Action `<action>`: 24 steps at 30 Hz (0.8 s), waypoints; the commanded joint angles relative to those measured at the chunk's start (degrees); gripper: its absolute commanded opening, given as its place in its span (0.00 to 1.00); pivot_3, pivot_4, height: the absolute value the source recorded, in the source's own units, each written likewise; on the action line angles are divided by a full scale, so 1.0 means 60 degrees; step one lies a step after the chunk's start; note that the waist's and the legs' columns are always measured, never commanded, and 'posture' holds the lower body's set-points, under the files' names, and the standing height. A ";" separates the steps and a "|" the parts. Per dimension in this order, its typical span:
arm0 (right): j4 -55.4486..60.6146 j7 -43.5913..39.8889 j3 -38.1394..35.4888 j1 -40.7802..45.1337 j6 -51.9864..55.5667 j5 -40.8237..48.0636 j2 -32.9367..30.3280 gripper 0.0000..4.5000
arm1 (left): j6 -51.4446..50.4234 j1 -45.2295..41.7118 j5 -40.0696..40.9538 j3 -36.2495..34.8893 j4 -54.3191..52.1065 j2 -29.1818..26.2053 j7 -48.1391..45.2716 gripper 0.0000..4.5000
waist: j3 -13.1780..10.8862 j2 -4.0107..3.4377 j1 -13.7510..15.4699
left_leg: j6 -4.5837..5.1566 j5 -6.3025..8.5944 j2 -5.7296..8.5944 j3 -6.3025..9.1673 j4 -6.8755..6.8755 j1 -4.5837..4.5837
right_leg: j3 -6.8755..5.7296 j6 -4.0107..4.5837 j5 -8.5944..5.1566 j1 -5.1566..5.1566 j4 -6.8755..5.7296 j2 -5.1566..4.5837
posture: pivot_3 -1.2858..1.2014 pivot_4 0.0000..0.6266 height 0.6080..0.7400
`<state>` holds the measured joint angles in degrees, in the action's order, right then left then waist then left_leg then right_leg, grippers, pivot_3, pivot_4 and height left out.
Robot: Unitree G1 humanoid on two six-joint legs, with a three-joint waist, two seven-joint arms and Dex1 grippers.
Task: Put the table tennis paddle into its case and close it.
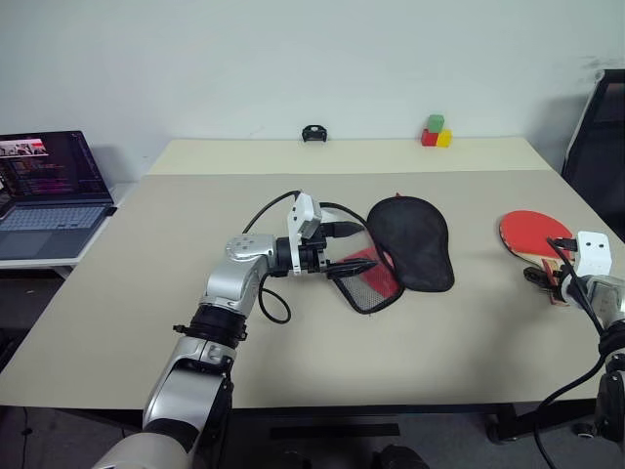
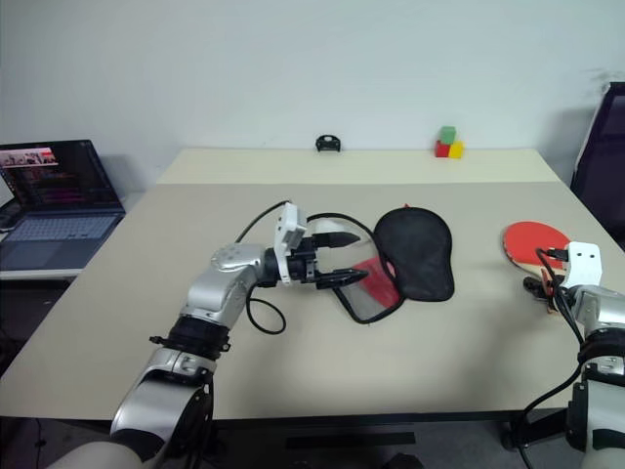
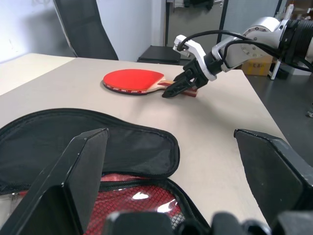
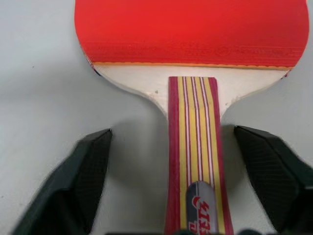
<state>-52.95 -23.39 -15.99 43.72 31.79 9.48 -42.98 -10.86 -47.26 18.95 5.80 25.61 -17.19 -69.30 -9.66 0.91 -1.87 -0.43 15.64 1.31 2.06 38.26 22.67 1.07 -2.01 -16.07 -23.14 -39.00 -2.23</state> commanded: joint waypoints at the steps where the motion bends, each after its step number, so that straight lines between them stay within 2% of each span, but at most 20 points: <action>1: -0.0404 0.0044 0.0242 0.0142 -0.0044 -0.0192 0.0199 0.61 | 0.0098 -0.0117 0.0043 -0.0146 -0.0208 -0.0060 0.0027 1.00 | 0.0006 0.0011 -0.0006 | 0.0000 0.0000 0.0000 0.0001 0.0003 -0.0001 | -0.0001 -0.0001 0.0001 0.0003 -0.0001 0.0000 | 0.52 0.24 1.00; 3: -0.0508 0.0003 0.0251 0.0263 -0.0018 -0.0184 0.0268 0.45 | 0.0092 -0.0069 0.0037 -0.0150 -0.0250 -0.0105 0.0021 1.00 | 0.0011 0.0018 -0.0012 | 0.0000 0.0000 -0.0001 -0.0001 0.0010 -0.0003 | 0.0003 -0.0005 0.0004 0.0006 -0.0001 0.0000 | 0.52 0.24 1.00; 5: -0.0595 0.0048 0.0232 0.0342 -0.0021 -0.0171 0.0294 0.32 | 0.0090 -0.0027 0.0031 -0.0155 -0.0283 -0.0152 0.0019 1.00 | 0.0011 0.0019 -0.0024 | 0.0001 0.0001 -0.0001 -0.0003 0.0018 -0.0002 | 0.0004 -0.0008 0.0006 0.0007 -0.0003 0.0000 | 0.52 0.24 1.00; 7: -0.0676 0.0176 0.0163 0.0404 -0.0028 -0.0135 0.0316 0.25 | 0.0086 0.0014 0.0031 -0.0165 -0.0314 -0.0197 0.0027 1.00 | 0.0015 0.0025 -0.0025 | 0.0001 0.0001 -0.0001 -0.0002 0.0022 -0.0002 | 0.0004 -0.0010 0.0008 0.0009 -0.0003 0.0000 | 0.52 0.24 1.00; 14: -0.0277 0.0560 -0.0180 0.0483 -0.0001 0.0113 0.0348 0.24 | -0.0045 0.0359 0.0085 -0.0270 -0.0590 -0.0512 0.0105 1.00 | 0.0022 0.0036 -0.0026 | 0.0002 0.0001 -0.0003 -0.0002 0.0039 -0.0001 | 0.0010 -0.0018 0.0018 0.0013 -0.0007 0.0000 | 0.52 0.24 1.00; 24: 0.3398 0.0644 -0.0542 0.0170 0.1850 0.0798 0.0386 0.24 | -0.0251 0.0871 0.0182 -0.0496 -0.1107 -0.0901 0.0380 1.00 | 0.0007 0.0011 -0.0013 | 0.0003 0.0002 -0.0006 0.0016 0.0047 0.0036 | 0.0011 -0.0018 0.0019 -0.0014 -0.0002 -0.0006 | 0.52 0.24 1.00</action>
<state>-38.31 -19.85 -17.02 44.04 41.86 12.71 -40.10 -12.33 -42.05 19.05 4.14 21.81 -22.31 -67.41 -9.61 0.98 -1.94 -0.41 15.65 1.28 2.18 38.55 22.89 1.14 -2.11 -15.96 -23.23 -39.00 -2.27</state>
